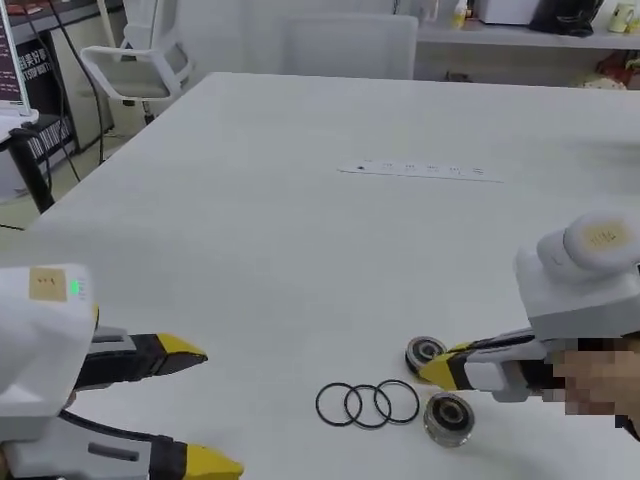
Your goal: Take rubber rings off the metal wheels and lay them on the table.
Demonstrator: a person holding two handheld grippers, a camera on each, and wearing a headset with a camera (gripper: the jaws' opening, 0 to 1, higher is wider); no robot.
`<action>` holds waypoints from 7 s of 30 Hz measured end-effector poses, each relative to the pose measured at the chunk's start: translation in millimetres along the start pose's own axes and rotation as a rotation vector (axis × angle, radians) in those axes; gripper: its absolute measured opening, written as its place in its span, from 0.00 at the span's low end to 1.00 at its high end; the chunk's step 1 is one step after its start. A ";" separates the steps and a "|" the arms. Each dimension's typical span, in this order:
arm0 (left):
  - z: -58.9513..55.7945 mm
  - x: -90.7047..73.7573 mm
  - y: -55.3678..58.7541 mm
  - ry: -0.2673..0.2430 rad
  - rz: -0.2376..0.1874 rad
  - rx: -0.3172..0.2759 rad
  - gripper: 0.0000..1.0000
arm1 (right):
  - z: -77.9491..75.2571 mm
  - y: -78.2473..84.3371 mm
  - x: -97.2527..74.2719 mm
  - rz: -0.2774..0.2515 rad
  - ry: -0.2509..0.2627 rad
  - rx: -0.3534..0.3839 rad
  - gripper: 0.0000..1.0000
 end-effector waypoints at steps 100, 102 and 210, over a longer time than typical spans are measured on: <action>-12.1 193.1 -90.0 0.169 -0.055 0.161 0.13 | -28.5 23.8 9.1 0.012 0.064 -0.246 0.09; -12.0 192.9 -89.8 0.168 -0.055 0.160 0.13 | -29.7 24.6 8.5 0.017 0.067 -0.255 0.03; -1.8 144.5 -103.1 0.170 -0.031 0.166 0.36 | -34.1 -3.0 -14.2 -0.201 0.048 0.211 0.00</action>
Point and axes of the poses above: the centre of the closed fingertips' face, and the gripper's own axes: x roughly forward along the fingers, z roughly to its left, y roughly out of its underside, the point moved 2 cm from there along -x, roughly backward along the fingers, and after that the axes turned 13 degrees about -x, right-handed, at the moved point
